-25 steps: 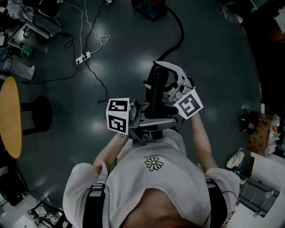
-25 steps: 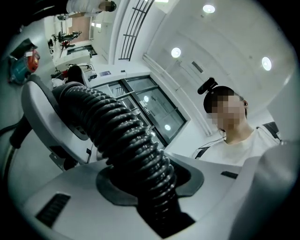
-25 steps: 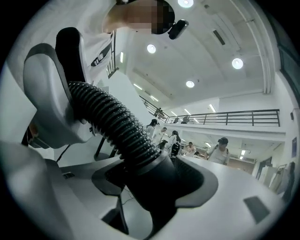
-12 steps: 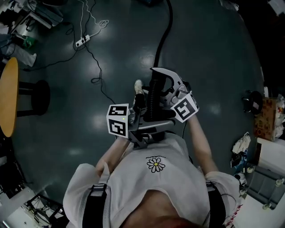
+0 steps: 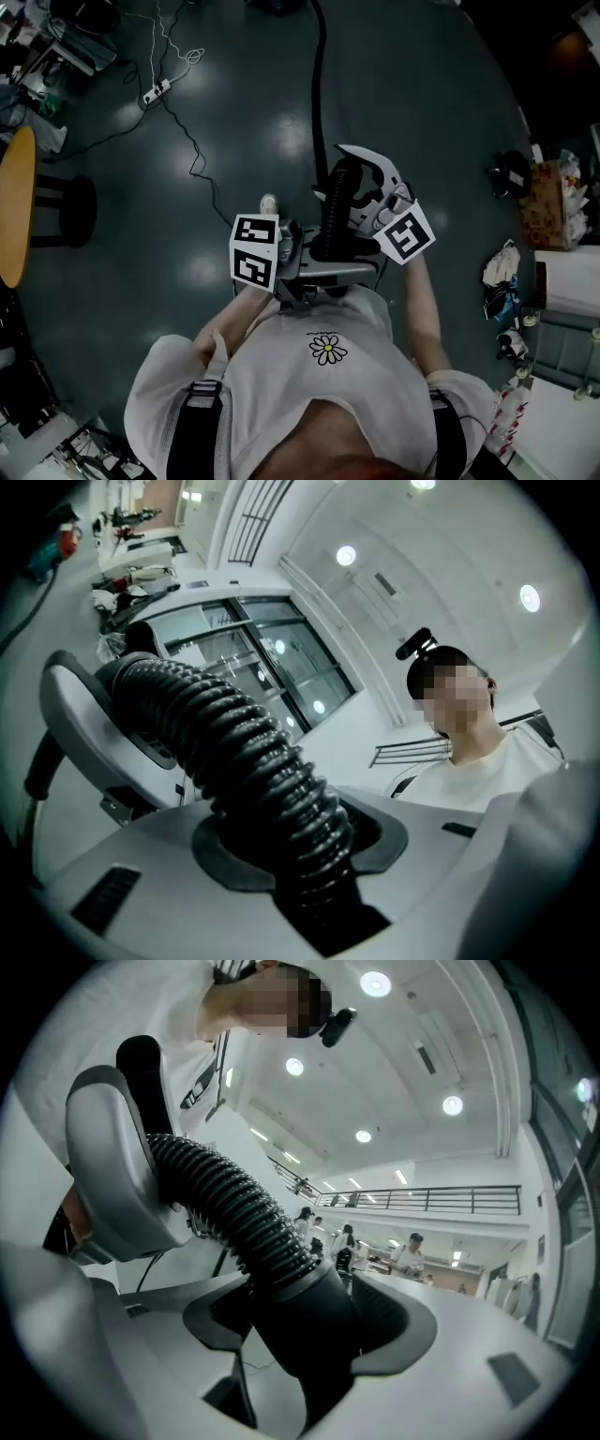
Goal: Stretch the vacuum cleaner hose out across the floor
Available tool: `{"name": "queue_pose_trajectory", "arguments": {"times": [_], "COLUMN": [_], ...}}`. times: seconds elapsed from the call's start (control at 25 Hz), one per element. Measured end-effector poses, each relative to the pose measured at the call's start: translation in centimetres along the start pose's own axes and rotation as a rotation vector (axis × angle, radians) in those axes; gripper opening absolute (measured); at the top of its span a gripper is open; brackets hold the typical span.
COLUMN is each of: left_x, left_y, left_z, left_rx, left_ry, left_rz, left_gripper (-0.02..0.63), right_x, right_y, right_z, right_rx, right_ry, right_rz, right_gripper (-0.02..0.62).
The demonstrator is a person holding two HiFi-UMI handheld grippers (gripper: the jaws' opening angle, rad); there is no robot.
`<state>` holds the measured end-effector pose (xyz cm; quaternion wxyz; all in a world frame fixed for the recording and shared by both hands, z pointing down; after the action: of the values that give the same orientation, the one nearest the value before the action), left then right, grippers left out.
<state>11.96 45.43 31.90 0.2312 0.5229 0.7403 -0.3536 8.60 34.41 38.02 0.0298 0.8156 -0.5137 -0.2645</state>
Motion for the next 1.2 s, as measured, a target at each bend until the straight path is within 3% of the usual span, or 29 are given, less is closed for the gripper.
{"name": "queue_pose_trajectory", "arguments": {"times": [0.12, 0.24, 0.28, 0.36, 0.48, 0.56, 0.68, 0.8, 0.92, 1.08, 1.2], "left_x": [0.7, 0.0, -0.2, -0.4, -0.6, 0.0, 1.3, 2.7, 4.6, 7.4, 8.7], "left_y": [3.4, 6.2, 6.5, 5.5, 2.6, 1.5, 2.4, 4.1, 4.7, 4.0, 2.3], "left_z": [-2.2, -4.7, -5.0, -3.5, 0.1, 1.2, 1.4, 0.3, 0.5, 1.7, 1.7], "left_rx": [-0.112, -0.202, -0.191, -0.075, 0.085, 0.074, -0.037, -0.105, -0.13, -0.147, -0.251], "left_ry": [0.043, 0.054, 0.056, 0.063, 0.094, 0.148, 0.248, 0.275, 0.304, 0.378, 0.44], "left_rz": [-0.02, 0.0, 0.006, 0.032, 0.099, 0.126, 0.115, 0.06, 0.03, 0.031, 0.101], "left_gripper": [0.16, 0.16, 0.16, 0.16, 0.16, 0.16, 0.16, 0.16, 0.16, 0.16, 0.16], "right_x": [0.0, -0.3, 0.0, 1.8, 2.5, 0.6, -1.0, -2.3, -2.6, -5.0, -5.8], "right_y": [-5.5, -10.0, -11.4, -15.1, -20.6, -20.2, -15.0, -8.6, -3.2, 2.6, 5.4], "right_z": [-0.6, -2.6, -3.7, -7.5, -14.5, -15.5, -14.6, -15.6, -17.0, -19.5, -21.5], "right_rx": [-0.056, -0.149, -0.196, -0.299, -0.394, -0.324, -0.151, -0.108, -0.062, -0.138, -0.198], "right_ry": [-0.008, -0.079, -0.098, -0.072, 0.233, 0.373, 0.461, 0.497, 0.596, 0.602, 0.608], "right_rz": [-0.122, -0.171, -0.204, -0.319, -0.398, -0.365, -0.293, -0.172, -0.055, 0.118, 0.142], "right_gripper": [0.281, 0.282, 0.284, 0.282, 0.282, 0.282, 0.282, 0.282, 0.282, 0.282, 0.282]}}
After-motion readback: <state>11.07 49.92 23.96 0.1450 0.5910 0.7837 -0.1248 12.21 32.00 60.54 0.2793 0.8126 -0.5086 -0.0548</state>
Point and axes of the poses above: the fingertips, and each gripper's own axes: y forward along the fingers, x to its right, z out of its top, the point moved 2 cm from there along -y, backward along the fingers, and after that the axes turned 10 degrees about -x, right-handed, at the moved point
